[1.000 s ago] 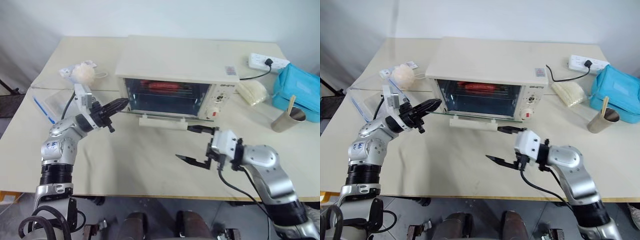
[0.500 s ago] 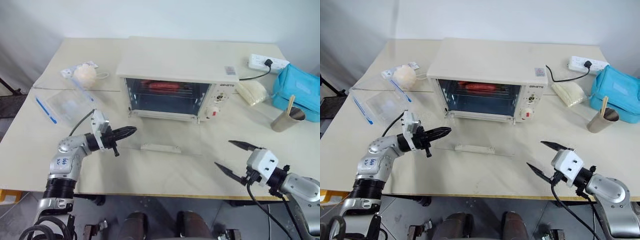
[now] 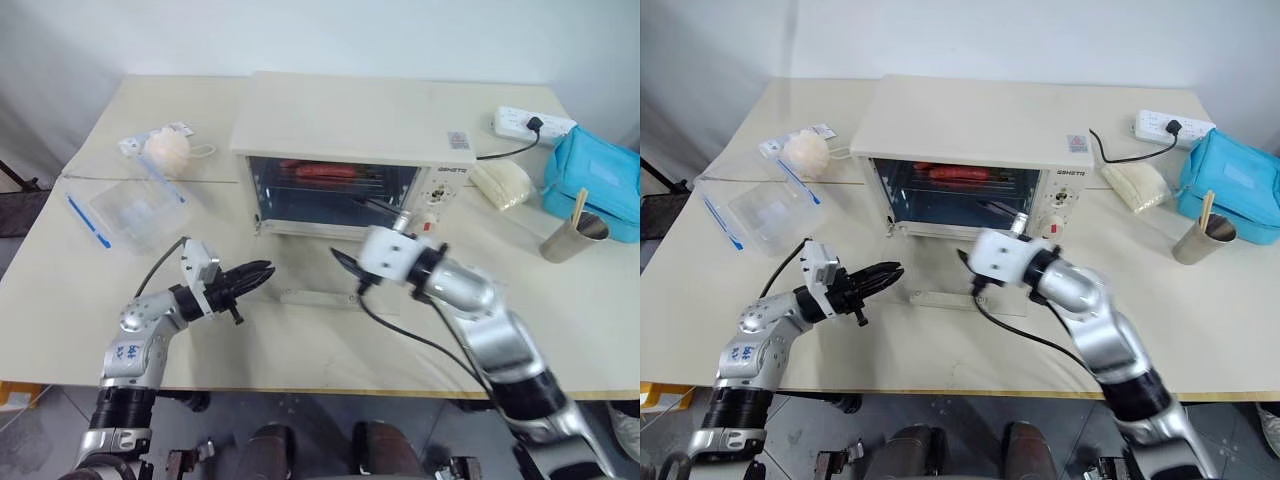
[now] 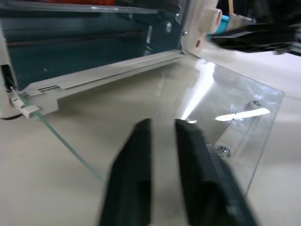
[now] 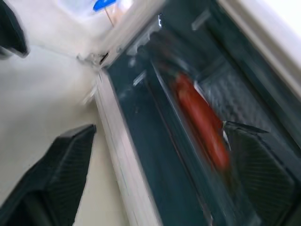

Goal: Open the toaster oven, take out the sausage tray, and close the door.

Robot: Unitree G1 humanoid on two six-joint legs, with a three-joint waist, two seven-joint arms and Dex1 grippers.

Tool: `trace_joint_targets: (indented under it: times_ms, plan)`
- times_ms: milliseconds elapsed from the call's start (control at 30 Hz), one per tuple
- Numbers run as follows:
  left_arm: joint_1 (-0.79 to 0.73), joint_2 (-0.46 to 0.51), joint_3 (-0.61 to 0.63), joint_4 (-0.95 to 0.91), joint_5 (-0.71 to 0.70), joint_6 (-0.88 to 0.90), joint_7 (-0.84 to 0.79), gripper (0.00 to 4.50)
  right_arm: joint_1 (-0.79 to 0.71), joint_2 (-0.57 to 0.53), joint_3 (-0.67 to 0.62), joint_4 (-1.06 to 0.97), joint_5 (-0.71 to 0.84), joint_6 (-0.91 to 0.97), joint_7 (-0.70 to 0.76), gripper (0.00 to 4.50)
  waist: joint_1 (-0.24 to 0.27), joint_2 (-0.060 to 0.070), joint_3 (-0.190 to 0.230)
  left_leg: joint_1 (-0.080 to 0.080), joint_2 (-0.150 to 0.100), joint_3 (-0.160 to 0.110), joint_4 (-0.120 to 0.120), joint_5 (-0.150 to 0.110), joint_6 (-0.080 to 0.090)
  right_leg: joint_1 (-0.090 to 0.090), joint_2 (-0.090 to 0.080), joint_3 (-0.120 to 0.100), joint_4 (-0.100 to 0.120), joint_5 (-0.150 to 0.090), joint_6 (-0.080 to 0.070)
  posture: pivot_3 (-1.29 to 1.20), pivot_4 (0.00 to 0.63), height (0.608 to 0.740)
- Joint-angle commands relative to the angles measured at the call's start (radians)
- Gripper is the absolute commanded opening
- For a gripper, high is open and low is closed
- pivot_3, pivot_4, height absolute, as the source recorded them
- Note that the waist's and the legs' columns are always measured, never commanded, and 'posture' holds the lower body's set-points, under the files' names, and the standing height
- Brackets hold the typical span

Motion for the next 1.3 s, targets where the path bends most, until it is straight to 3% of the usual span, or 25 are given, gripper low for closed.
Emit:
trace_joint_targets:
  times_ms: [33,267,333,533,767,1033,1300]
  plan:
    - [0.069,0.025,0.064,-0.101,-0.036,-0.028,0.007,2.15,-0.137,0.038,0.073,0.191,-0.197,0.039,-0.129,4.5,-0.007,0.0,0.0,0.0,0.0,0.0,0.0,0.0,0.0,-0.001,0.0,0.0,0.0,0.0,0.0,0.0,0.15,0.74]
    - [0.146,0.032,0.146,-0.189,-0.149,0.017,0.003,4.36,-0.261,0.097,0.109,0.434,-0.316,0.033,-0.29,4.5,-0.023,0.0,0.0,-0.002,-0.001,-0.002,-0.001,0.0,0.0,-0.001,-0.001,-0.001,0.0,0.0,0.0,0.0,0.15,0.74]
    - [0.148,0.031,0.151,-0.193,-0.158,0.025,0.012,4.36,-0.28,0.108,0.119,0.473,-0.334,0.025,-0.317,4.5,-0.026,0.0,0.0,-0.002,-0.001,-0.002,-0.001,0.0,0.0,-0.001,-0.001,-0.001,0.0,0.0,0.0,0.0,0.15,0.74]
    - [0.099,0.031,0.141,-0.157,-0.159,0.017,0.017,4.39,-0.289,0.122,0.13,0.516,-0.354,0.003,-0.341,2.57,-0.03,0.0,0.0,-0.002,0.0,-0.001,-0.001,0.001,-0.001,-0.003,0.0,-0.001,0.002,0.0,0.0,0.0,0.15,0.74]
    - [-0.068,0.026,0.087,-0.038,-0.131,0.01,-0.013,4.39,-0.305,0.126,0.127,0.551,-0.378,0.005,-0.363,0.14,-0.029,-0.001,-0.001,-0.002,0.0,0.001,-0.001,0.001,-0.001,-0.005,0.0,0.0,0.004,0.0,0.0,0.0,0.15,0.74]
    - [-0.271,0.006,0.034,0.139,-0.087,-0.016,-0.041,4.39,-0.303,0.117,0.12,0.488,-0.389,-0.014,-0.34,0.06,-0.032,-0.003,-0.001,-0.004,0.0,0.002,-0.001,0.001,-0.001,-0.011,0.0,0.0,0.012,0.0,0.0,0.0,0.15,0.74]
    - [-0.379,-0.004,0.052,0.246,-0.07,-0.05,-0.049,4.39,-0.275,0.095,0.112,0.381,-0.369,-0.044,-0.284,0.06,-0.043,-0.003,-0.001,-0.012,0.0,-0.001,0.001,0.001,-0.002,-0.018,0.0,-0.002,0.014,0.0,0.0,0.0,0.15,0.74]
